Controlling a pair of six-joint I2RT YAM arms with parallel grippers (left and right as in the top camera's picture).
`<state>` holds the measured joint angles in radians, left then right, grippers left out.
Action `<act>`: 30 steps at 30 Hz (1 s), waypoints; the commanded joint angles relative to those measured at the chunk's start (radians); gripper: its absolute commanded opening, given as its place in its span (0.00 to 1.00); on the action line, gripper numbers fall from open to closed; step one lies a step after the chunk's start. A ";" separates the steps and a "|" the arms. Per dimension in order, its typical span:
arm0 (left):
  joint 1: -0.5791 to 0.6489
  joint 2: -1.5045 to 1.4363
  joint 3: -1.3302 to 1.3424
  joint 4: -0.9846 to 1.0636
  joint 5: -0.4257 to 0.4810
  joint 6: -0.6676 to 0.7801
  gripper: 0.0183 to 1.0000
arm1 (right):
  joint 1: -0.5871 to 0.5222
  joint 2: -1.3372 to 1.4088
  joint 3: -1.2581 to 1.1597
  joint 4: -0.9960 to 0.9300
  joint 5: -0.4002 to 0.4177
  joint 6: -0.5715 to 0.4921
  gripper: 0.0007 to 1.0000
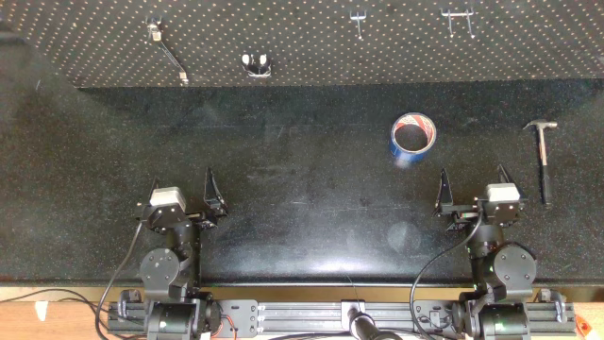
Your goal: Place Tools Onto Pegboard
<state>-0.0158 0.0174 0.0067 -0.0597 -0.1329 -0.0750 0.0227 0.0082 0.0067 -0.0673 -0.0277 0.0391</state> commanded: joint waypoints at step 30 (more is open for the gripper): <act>0.004 -0.014 -0.001 -0.009 0.014 0.013 1.00 | 0.380 1.304 0.878 -0.303 -0.038 0.246 0.98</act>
<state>-0.0158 0.0116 0.0071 -0.0605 -0.1291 -0.0750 0.3969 1.2205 0.7559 -0.2779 -0.0959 0.2722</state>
